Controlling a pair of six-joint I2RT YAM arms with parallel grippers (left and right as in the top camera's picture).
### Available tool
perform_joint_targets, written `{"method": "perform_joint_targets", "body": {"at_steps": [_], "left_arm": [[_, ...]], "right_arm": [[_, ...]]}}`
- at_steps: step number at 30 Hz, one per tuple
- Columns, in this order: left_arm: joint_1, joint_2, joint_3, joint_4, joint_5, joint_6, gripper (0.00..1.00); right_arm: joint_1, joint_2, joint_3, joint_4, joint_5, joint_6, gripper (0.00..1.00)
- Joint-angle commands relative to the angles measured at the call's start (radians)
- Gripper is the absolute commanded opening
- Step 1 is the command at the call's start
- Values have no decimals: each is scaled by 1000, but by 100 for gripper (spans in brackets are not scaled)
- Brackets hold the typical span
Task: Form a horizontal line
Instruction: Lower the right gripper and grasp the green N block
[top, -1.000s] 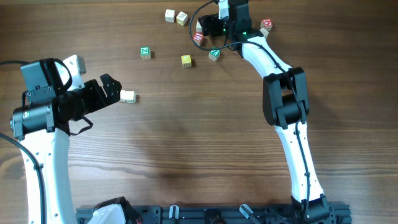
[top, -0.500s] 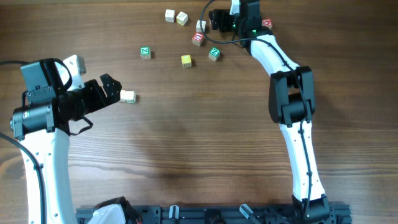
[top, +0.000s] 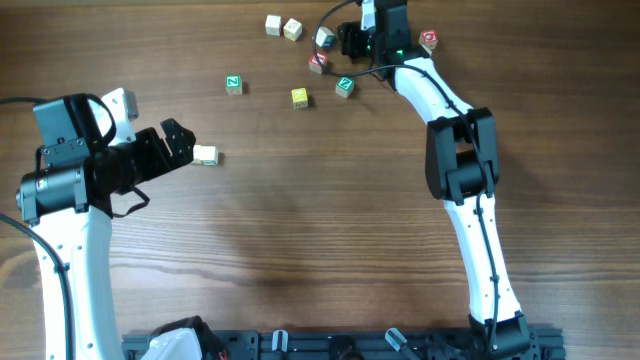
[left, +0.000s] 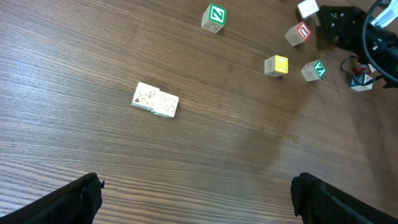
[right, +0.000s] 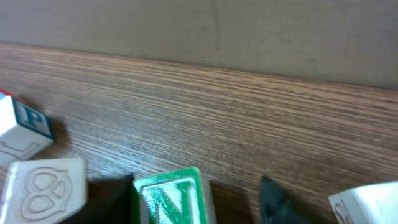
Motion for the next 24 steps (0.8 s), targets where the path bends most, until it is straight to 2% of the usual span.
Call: {"method": "perform_joint_targets", "body": {"at_steps": [1,3,6,8,14,22,24], "left_arm": [[2,4,-6,3,12,6,100],[2,4,-6,3,12,6,100],[2,4,-6,3,12,6,100],[2,4,-6,2,12,6,100],[2,4,-6,3,12,6,100],[2,4,-6,3,12,6,100],[2,4,-6,3,12,6,100]], "right_arm": [[5,61,-13,-31,60,-95,51],[5,61,-13,-52,65,-128,38],[5,56,-13,-72,65,-128,35],[5,32,-13,-90,66,-124,29],[5,-125,-13,-246,65,-112,23],[35,-373,-13,-534,36,-29,20],[58,-412,-13,-617,31,30,18]]}}
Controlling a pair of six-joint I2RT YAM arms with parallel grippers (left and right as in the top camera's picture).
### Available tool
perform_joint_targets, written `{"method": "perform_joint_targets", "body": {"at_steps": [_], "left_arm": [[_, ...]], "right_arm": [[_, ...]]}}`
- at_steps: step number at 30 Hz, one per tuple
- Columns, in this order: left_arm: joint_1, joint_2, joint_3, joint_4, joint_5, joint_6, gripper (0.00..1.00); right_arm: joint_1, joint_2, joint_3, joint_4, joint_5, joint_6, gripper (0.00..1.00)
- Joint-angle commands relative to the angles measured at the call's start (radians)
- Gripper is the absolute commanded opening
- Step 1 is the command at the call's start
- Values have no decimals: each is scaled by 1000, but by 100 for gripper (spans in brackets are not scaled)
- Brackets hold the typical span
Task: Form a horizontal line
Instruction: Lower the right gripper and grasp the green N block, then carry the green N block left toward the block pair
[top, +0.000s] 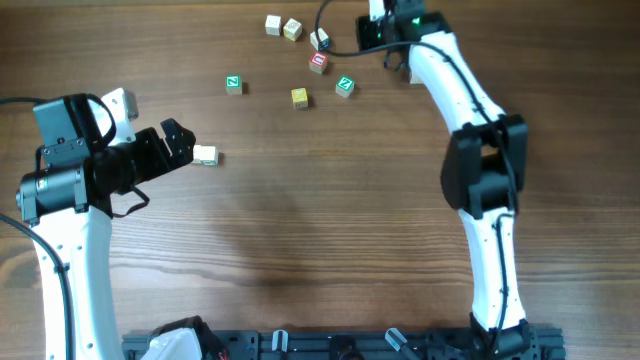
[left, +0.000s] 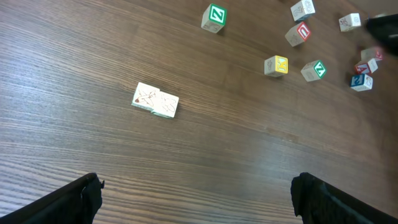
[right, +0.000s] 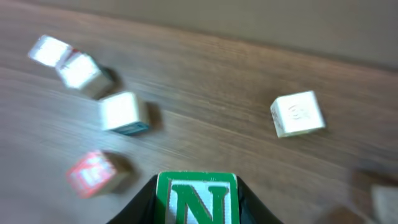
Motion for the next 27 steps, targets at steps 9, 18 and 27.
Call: {"method": "perform_joint_targets", "body": {"at_steps": [9,18,27], "left_arm": [[2,4,-6,3,12,6,100],[2,4,-6,3,12,6,100],[2,4,-6,3,12,6,100]], "right_arm": [[247,-105,-97,-192,-170,257,14],[480,-82,-384,100,13,369,17],[520,-82,-570,351,196,487,41]]}}
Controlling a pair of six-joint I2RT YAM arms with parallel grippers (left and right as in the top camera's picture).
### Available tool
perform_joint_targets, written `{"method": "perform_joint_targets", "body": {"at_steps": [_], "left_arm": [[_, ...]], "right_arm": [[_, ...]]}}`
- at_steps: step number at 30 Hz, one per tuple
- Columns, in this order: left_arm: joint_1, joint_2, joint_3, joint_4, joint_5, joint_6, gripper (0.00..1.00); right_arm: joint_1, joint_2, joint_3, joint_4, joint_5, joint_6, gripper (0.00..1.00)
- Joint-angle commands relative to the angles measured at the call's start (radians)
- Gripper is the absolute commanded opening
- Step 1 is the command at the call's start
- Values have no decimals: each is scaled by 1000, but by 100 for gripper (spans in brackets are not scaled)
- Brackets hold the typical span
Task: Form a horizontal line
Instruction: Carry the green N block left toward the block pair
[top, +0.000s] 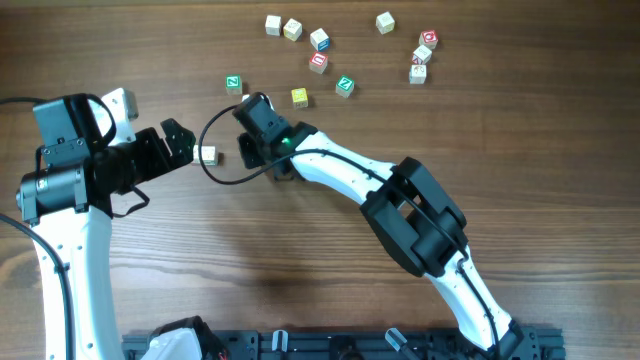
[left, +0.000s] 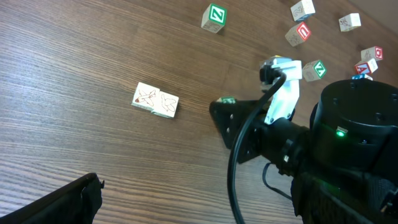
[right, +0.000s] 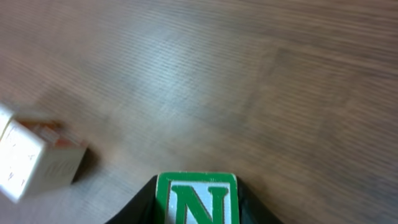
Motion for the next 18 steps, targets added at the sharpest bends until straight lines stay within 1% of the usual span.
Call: {"method": "perform_joint_targets", "body": {"at_steps": [1,2,4,7,9,10,13,14,16,18], "left_arm": [[2,4,-6,2,12,5,100],[2,4,-6,2,12,5,100],[2,4,-6,2,12,5,100],[2,4,-6,2,12,5,100],[2,4,-6,2,12,5,100],[2,4,-6,2,12,5,100],[2,4,-6,2,12,5,100],[2,4,-6,2,12,5,100],[2,4,-6,2,12,5,100],[2,4,-6,2,12,5,100]], "right_arm": [[-16,23,-33,12,69,79,45],[-18,23,-33,16,69,78,52],[-18,23,-32,18,64,72,60],[-18,7,-32,5,21,72,69],[-19,-34,-32,-21,25,71,75],[-23,-58,-32,-27,29,71,75],[-51,-108,-32,-39,31,72,75],[-74,-110,-32,-46,26,71,62],[-97,-108,-32,-63,5,54,51],[-121,-108,-32,-49,-100,-47,49]]}}
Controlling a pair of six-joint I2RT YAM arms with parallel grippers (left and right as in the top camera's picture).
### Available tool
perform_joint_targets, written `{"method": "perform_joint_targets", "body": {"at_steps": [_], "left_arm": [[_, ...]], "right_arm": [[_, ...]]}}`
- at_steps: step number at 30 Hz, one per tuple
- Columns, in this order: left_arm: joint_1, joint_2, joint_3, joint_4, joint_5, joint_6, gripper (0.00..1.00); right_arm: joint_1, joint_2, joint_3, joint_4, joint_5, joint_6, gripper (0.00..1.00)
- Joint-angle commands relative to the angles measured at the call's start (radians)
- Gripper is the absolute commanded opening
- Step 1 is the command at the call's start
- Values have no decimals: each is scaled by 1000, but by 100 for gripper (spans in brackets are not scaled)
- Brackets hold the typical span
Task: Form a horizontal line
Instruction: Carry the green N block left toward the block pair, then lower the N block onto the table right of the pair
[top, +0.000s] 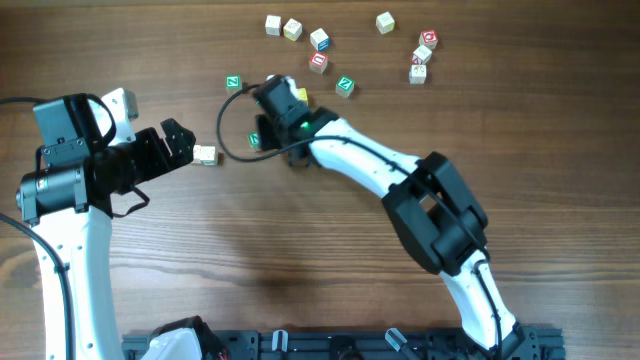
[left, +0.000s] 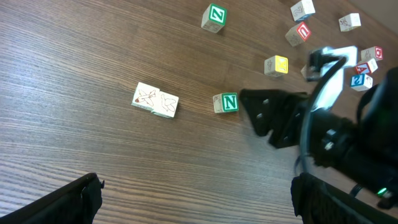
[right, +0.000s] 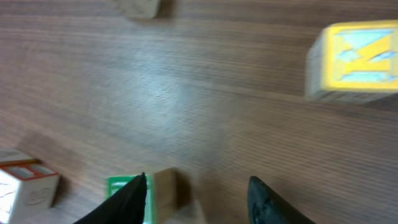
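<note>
A green N block (left: 225, 102) (top: 255, 140) lies on the table just right of a white pair of blocks (left: 155, 99) (top: 205, 154), with a small gap between them. My right gripper (right: 199, 200) (top: 281, 148) is open beside the N block (right: 127, 198), which sits at its left finger and is not held. The left gripper (left: 196, 194) (top: 178, 142) stands open just left of the white pair, with nothing in it.
Loose blocks are scattered at the far side: a green Z block (top: 233, 84), a yellow block (right: 351, 61) (left: 277, 65), a red one (top: 319, 62), another green one (top: 345, 85), and white ones (top: 273, 23) (top: 385, 22). The right arm (top: 380, 175) crosses the table's middle.
My right gripper was shut on the green N block by the white pair. Now it is open and the block rests on the table. The left arm has not moved.
My right gripper stood around the green N block among the far blocks. Then it held the block lifted above them. Then it held it low near the white pair, where the block now lies released. The left gripper stayed open throughout.
</note>
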Motion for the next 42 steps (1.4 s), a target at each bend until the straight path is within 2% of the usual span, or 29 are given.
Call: {"method": "perform_joint_targets", "body": {"at_steps": [1,3,9,13,23,26,31,34,37,42], "left_arm": [[2,4,-6,2,12,5,100],[2,4,-6,2,12,5,100],[2,4,-6,2,12,5,100],[2,4,-6,2,12,5,100],[2,4,-6,2,12,5,100],[2,4,-6,2,12,5,100],[2,4,-6,2,12,5,100],[2,4,-6,2,12,5,100],[2,4,-6,2,12,5,100],[2,4,-6,3,12,5,100]], "right_arm": [[-49,-31,-5,16,-174,-132,49],[-65,-31,-5,28,-274,-151,48],[-66,-19,-5,80,-359,-247,30],[-66,34,-5,130,-443,-286,30],[-66,105,-5,196,-446,-285,29],[-63,112,-5,209,-446,-284,25],[-62,112,-5,177,-447,-232,12],[-62,112,-5,176,-447,-206,11],[-62,112,-5,160,-527,-157,8],[-72,111,-4,194,-525,-190,9]]}}
